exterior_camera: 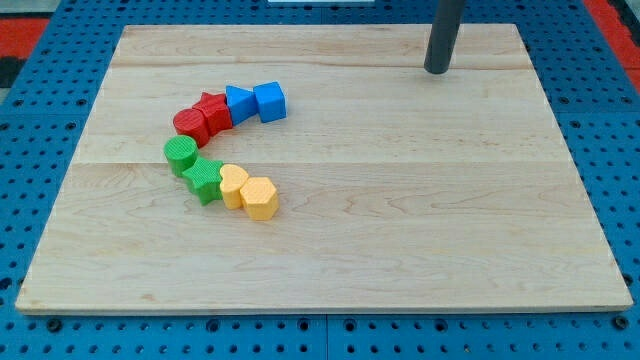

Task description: Move your arm towards top right

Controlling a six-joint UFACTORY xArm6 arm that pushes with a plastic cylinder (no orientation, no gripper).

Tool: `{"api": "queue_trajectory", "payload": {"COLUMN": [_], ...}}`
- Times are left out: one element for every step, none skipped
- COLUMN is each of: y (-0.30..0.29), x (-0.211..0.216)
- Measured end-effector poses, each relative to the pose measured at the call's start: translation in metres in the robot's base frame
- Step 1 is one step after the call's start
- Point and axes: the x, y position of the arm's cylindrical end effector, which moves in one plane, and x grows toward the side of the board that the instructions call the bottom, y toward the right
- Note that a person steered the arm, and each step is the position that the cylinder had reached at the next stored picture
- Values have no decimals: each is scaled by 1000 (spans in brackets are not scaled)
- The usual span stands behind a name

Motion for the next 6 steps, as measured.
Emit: {"api": "queue_trajectory", "payload": {"y": [-2,-1,18,33,39,41], "x": [11,13,4,-21,-49,-65]}}
